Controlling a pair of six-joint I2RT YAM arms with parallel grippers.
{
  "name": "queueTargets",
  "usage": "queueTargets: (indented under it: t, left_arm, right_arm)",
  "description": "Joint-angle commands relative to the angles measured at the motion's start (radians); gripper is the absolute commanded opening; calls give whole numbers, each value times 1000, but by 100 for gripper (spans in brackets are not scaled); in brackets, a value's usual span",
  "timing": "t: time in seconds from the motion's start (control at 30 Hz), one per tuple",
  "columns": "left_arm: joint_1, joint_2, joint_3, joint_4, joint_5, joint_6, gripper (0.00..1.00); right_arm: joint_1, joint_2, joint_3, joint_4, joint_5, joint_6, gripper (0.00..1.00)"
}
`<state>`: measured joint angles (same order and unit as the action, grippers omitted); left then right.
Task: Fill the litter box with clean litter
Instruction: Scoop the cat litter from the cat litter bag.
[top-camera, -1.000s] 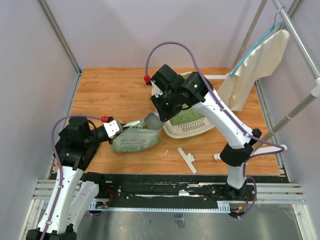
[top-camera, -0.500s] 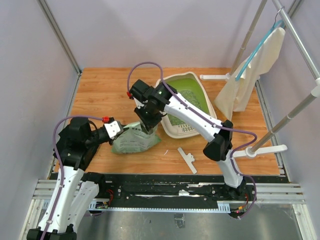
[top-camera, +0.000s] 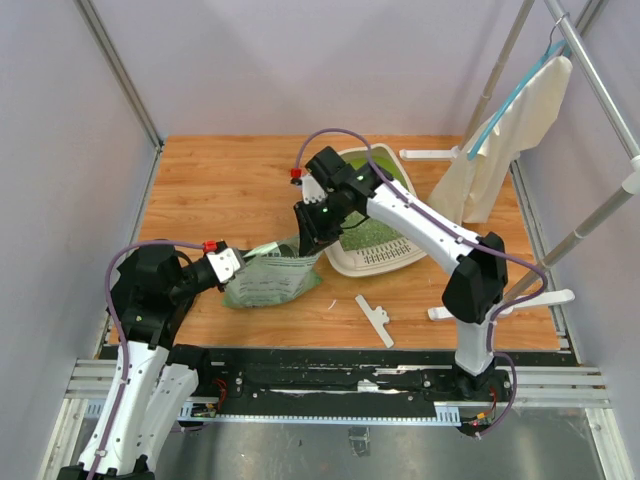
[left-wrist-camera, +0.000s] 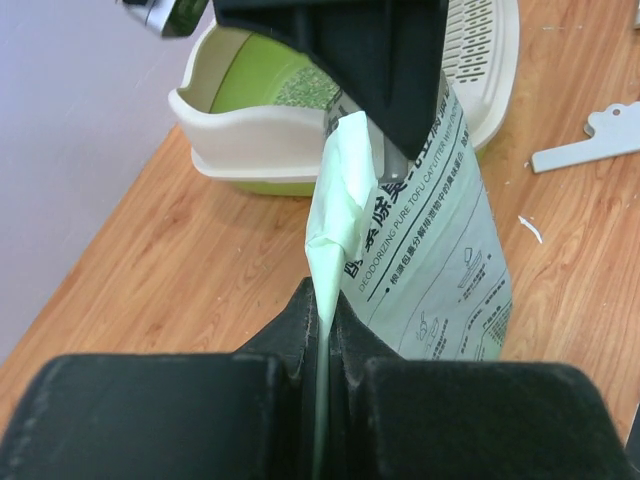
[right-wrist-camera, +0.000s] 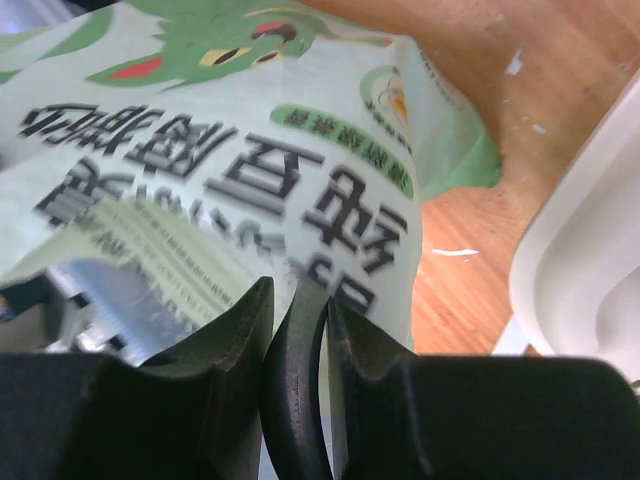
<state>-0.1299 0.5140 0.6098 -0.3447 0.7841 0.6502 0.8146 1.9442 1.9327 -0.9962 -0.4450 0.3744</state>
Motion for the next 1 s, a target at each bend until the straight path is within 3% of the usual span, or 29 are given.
queueTargets:
  t: [0.0, 0.27, 0.73, 0.97]
  left_arm:
    - [-3, -30, 10, 138, 1, 23, 0]
    - [-2, -43, -10, 167, -25, 13, 1]
    - [-2, -61, -40, 249, -37, -13, 1]
    - [-2, -60, -50, 287, -35, -17, 1]
  right_arm:
    - [-80, -131, -135, 217, -325, 102, 1]
    - [-198, -258, -340, 413, -462, 234, 1]
    - [-326, -404, -494, 438, -492, 293, 1]
    - [-334, -429, -474, 436, -463, 306, 1]
